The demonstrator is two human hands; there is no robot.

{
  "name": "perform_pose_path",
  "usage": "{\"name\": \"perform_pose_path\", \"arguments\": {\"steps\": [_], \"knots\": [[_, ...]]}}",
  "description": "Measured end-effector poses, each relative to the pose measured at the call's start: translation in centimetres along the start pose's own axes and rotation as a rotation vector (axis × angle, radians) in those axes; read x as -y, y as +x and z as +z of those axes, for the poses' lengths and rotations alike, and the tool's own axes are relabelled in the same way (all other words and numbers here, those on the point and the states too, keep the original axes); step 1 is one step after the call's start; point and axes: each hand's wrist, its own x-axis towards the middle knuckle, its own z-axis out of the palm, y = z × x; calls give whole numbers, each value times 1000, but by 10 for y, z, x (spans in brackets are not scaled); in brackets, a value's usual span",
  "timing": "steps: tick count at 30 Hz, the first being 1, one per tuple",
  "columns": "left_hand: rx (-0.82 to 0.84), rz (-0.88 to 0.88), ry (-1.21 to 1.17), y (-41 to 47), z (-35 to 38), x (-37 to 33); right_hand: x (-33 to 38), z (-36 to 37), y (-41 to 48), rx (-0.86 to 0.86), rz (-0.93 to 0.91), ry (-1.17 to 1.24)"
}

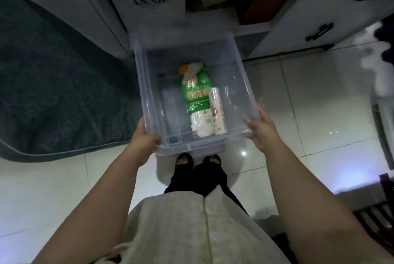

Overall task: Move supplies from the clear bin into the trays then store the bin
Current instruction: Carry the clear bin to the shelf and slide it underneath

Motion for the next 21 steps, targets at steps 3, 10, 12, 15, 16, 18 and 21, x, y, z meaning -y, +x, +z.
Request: {"name": "perform_pose_path", "arguments": {"steps": [3,10,12,15,16,18,21], "knots": [[121,22,114,-19,29,-25,2,-41,-46,-29,-5,221],[469,196,372,-53,173,-97,3,-168,-126,-239,-157,573],[568,253,407,-61,226,-118,12,-206,-142,-299,-233,647],[720,348,406,-81,315,-139,33,-268,-159,-391,-339,718],[749,362,376,-90,345,-143,41,-289,-162,-414,-374,736],[774,389,306,-107,406,-146,59,-334,-168,-452,-437,769],[815,469,281,-133,490,-146,87,-405,-178,-480,-514,804]]}}
